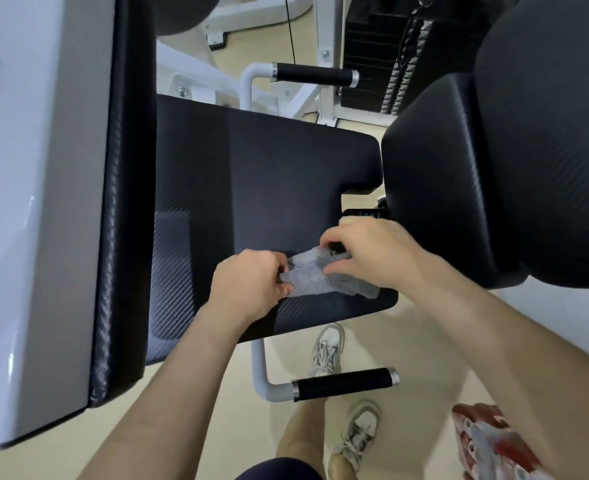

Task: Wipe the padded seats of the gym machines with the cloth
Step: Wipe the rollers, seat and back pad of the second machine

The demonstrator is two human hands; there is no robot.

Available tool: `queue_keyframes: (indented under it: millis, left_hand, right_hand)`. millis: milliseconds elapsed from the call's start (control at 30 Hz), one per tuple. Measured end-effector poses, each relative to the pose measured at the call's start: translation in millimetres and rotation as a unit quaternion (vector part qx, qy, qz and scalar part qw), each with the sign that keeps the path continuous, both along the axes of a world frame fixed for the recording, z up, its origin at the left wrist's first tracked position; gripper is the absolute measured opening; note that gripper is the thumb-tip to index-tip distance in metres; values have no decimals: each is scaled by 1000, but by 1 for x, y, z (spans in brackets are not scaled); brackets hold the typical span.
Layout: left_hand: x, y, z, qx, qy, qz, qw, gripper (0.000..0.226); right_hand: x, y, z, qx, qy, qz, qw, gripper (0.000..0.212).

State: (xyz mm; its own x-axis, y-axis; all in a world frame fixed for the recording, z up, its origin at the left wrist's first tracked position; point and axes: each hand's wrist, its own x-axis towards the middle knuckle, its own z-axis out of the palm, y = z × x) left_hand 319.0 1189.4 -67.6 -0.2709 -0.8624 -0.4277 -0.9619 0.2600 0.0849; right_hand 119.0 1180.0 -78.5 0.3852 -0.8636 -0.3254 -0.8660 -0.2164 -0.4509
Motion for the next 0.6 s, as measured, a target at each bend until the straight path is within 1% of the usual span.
queue_keyframes:
  millis: [67,100,167,200,233,267,333,367,400,433,500,567,600]
  left_hand:
    - [1,-6,7,-12,-24,10,1000,25]
    - [3,-9,11,-33,-26,20,999,23]
    - [5,-14,21,-133,-21,44,990,16]
    - [3,-15,26,-196,-7,69,978,20]
    - [-1,-16,31,-255,23,99,962,26]
    - [-6,-16,36,-310,64,125,940,29]
    - [-12,-13,41,-378,134,147,904,28]
    - [-11,-9,40,-389,155,145,897,26]
    - [-7,-2,35,-386,163,136,898,24]
    - [0,7,27,-371,157,124,907,21]
    - [21,34,6,-317,104,96,938,20]
    - [43,64,-18,-236,37,71,968,28]
    - [53,79,-27,-197,9,62,978,30]
  right_hand:
    - [-13,-7,13,-5,26,-7,1000,50]
    - [-19,-10,20,-9,39,-21,999,49]
    - [-32,-13,32,-52,31,-103,993,32]
    - [-37,-13,36,-96,5,-159,983,25]
    - [-40,-12,38,-154,-23,-207,966,21]
    - [-42,-9,40,-207,-50,-242,947,19]
    - [-40,3,39,-271,-89,-278,917,16]
    - [-37,12,33,-282,-93,-283,912,13]
    - [-33,23,25,-279,-87,-281,914,11]
    - [-28,36,14,-262,-74,-273,922,8]
    - [-19,66,-14,-210,-41,-246,945,6]
    - [-13,94,-41,-130,1,-210,969,13]
    - [-11,107,-52,-80,19,-197,977,17]
